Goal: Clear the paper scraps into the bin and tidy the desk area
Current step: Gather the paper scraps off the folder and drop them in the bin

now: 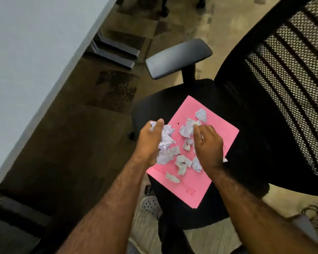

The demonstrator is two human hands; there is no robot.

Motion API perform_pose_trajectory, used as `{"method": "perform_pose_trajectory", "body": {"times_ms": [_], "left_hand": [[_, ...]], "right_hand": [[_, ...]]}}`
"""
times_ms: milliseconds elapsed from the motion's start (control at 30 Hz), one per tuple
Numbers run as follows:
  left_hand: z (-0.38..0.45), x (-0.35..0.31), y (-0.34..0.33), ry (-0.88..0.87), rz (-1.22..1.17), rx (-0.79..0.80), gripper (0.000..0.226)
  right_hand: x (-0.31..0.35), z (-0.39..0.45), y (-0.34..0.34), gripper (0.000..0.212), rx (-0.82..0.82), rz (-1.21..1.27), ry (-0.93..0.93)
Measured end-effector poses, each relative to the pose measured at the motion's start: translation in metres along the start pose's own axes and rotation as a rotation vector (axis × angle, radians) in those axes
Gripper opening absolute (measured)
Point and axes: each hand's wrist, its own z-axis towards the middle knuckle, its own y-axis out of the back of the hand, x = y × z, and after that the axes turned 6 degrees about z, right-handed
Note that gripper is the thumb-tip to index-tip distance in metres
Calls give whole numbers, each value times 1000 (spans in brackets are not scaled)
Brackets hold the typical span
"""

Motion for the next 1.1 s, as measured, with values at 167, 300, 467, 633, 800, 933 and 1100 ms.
{"method": "perform_pose_trajectory", "body": {"times_ms": [167, 300, 467, 633, 800, 933, 1100], "left_hand": [[-39, 19, 76, -2, -92, -188, 35], [-87, 60, 152, -19, -32, -359, 27], [-160, 154, 246, 13, -55, -589, 28], [-220, 283, 329, 126, -130, -838, 28], [-249, 401, 393, 247, 109, -1172, 28], [-237, 485, 440, 316, 326, -1377, 27], [-205, 566, 487, 382, 399, -1416, 36]], "right_hand": [[71, -44, -53, 31, 218, 59, 215], [123, -94, -97, 38, 350, 142, 390], [168, -179, -162, 38, 518, 205, 571], [197, -301, -227, 35, 720, 285, 683], [200, -417, -295, 32, 872, 313, 743], [187, -498, -369, 30, 1030, 217, 801], [165, -562, -459, 29, 1309, -117, 926]]}}
